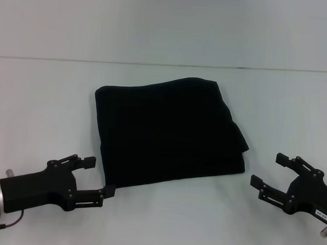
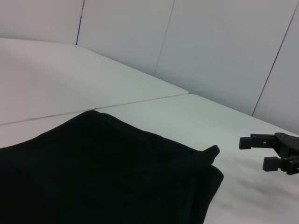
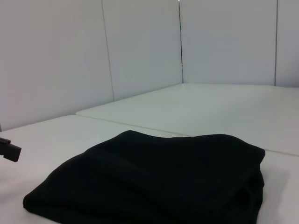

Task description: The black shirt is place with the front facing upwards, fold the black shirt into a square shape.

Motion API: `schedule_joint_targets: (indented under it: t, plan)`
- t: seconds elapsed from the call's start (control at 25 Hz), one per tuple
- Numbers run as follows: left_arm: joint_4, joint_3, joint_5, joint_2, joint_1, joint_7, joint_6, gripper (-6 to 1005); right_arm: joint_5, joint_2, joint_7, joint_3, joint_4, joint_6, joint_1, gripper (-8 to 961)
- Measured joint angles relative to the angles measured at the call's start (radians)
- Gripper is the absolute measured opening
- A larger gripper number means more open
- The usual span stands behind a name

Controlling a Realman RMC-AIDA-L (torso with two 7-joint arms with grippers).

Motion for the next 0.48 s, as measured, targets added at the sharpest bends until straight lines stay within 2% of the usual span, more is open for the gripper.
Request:
schedule_joint_targets:
  t: [0.48]
  plan:
    - [0.000,-0.004,0.015,-0.005,-0.005,-0.001,-0.005,964,-0.002,0.000,0.000,-0.001,0.004,0.004,-0.001,926]
